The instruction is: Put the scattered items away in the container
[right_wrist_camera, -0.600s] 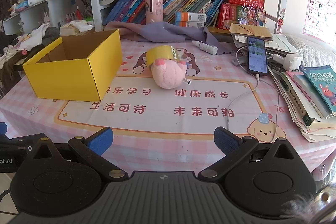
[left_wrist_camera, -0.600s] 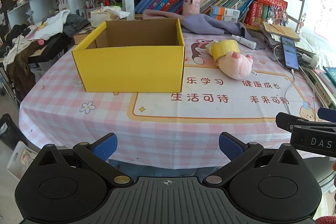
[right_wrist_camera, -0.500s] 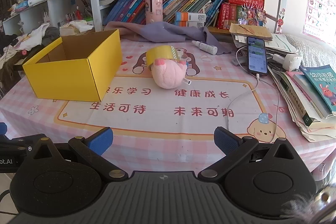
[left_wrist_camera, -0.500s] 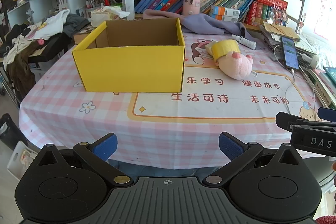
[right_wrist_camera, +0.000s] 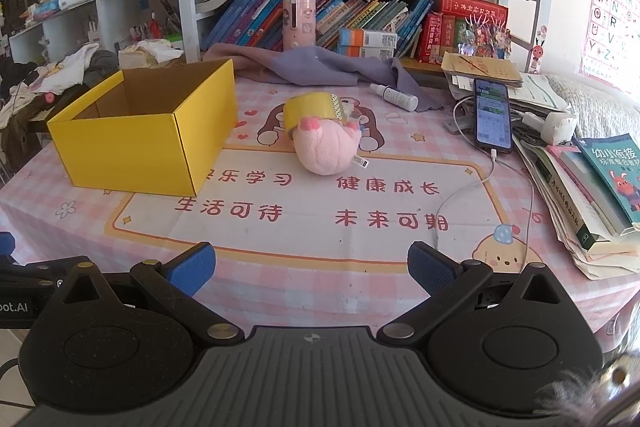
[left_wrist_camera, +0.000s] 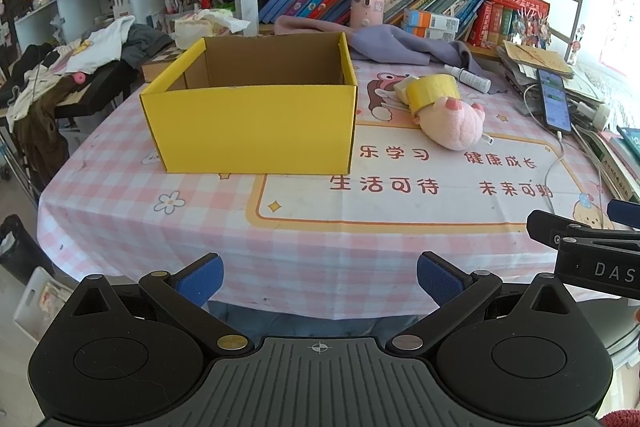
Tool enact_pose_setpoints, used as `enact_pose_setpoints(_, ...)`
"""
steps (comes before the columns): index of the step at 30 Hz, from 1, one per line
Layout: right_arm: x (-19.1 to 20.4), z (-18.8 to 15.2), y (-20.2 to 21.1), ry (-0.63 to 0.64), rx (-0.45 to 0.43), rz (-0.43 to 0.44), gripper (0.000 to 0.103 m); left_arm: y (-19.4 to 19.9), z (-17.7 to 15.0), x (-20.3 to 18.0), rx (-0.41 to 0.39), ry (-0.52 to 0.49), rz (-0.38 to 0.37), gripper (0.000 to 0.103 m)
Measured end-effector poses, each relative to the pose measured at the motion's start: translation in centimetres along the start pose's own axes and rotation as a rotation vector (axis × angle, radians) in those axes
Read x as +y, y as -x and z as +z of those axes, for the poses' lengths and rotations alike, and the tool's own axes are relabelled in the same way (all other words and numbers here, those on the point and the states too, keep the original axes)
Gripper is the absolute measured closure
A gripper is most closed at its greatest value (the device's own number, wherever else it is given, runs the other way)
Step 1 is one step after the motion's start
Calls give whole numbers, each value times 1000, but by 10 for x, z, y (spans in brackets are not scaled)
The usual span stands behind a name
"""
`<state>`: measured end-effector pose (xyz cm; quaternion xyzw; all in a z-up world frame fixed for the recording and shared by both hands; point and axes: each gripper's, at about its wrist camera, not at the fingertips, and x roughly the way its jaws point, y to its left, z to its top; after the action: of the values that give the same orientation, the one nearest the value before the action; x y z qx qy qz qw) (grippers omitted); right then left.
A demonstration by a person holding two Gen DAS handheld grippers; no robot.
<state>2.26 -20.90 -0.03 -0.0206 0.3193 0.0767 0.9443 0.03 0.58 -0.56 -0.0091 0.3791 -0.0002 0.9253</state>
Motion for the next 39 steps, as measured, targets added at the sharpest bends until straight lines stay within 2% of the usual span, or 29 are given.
enact_pose_setpoints(20,1,2,-1,-1,0,7,0,-2,2,13,4,35,-62,0)
enact_pose_setpoints(39,6,6,-5,14,-13,26,0,-4,4,14,17,4,-42,0)
